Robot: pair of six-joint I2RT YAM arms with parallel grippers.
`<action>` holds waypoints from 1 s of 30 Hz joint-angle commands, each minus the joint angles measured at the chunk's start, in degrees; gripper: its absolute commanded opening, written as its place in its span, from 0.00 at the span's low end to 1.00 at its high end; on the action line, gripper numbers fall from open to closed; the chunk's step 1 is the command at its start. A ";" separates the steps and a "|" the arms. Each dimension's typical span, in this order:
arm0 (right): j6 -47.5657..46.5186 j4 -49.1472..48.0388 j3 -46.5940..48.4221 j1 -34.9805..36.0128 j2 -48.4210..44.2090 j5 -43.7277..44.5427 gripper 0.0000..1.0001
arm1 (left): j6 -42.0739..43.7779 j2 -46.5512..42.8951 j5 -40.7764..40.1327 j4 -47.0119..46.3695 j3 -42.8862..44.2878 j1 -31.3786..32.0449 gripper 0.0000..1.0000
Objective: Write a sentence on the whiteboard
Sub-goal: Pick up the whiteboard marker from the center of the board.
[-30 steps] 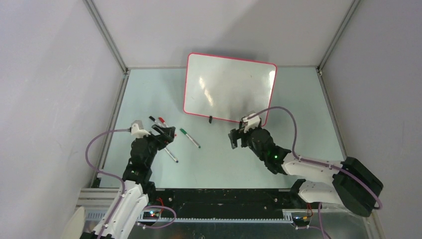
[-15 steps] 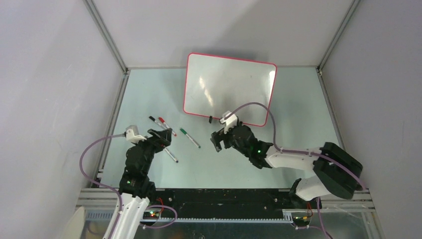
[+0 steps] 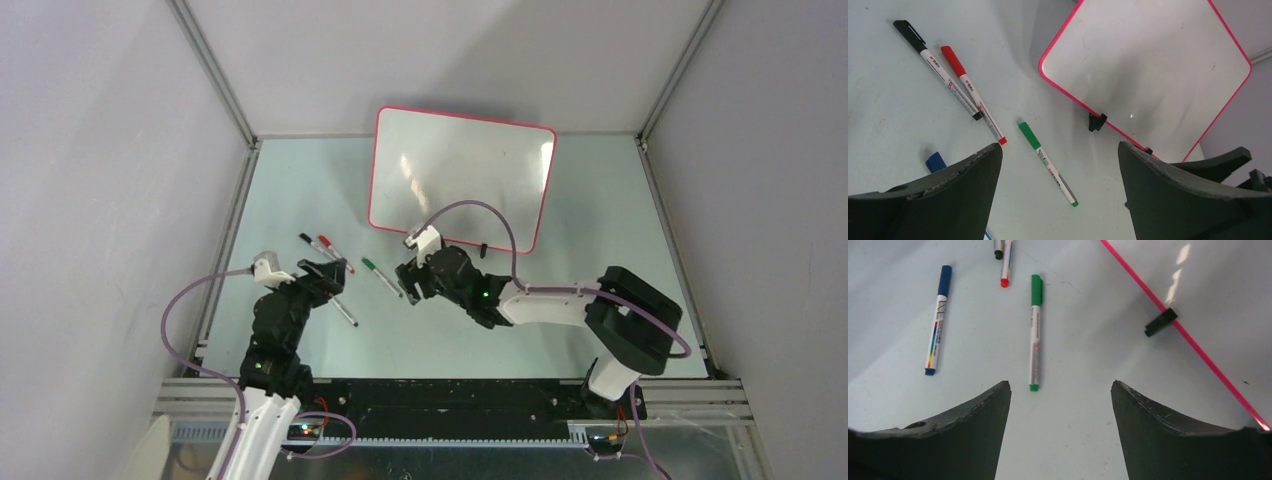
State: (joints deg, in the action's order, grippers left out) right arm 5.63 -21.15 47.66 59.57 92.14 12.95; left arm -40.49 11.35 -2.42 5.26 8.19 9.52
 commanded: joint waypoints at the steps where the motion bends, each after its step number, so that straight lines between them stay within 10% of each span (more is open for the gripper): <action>1: 2.01 4.21 6.23 1.33 5.36 -1.64 0.75 | 0.46 0.52 0.37 -1.68 0.02 0.15 0.91; 30: 7.37 25.81 26.74 6.04 24.99 4.83 0.30 | -0.38 3.43 -2.75 -3.61 -0.71 0.15 0.85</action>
State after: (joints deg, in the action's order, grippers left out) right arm 12.03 0.78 71.48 65.30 115.20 15.29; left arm -40.58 15.05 -3.60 3.73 8.14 9.52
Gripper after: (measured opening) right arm 0.345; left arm 0.852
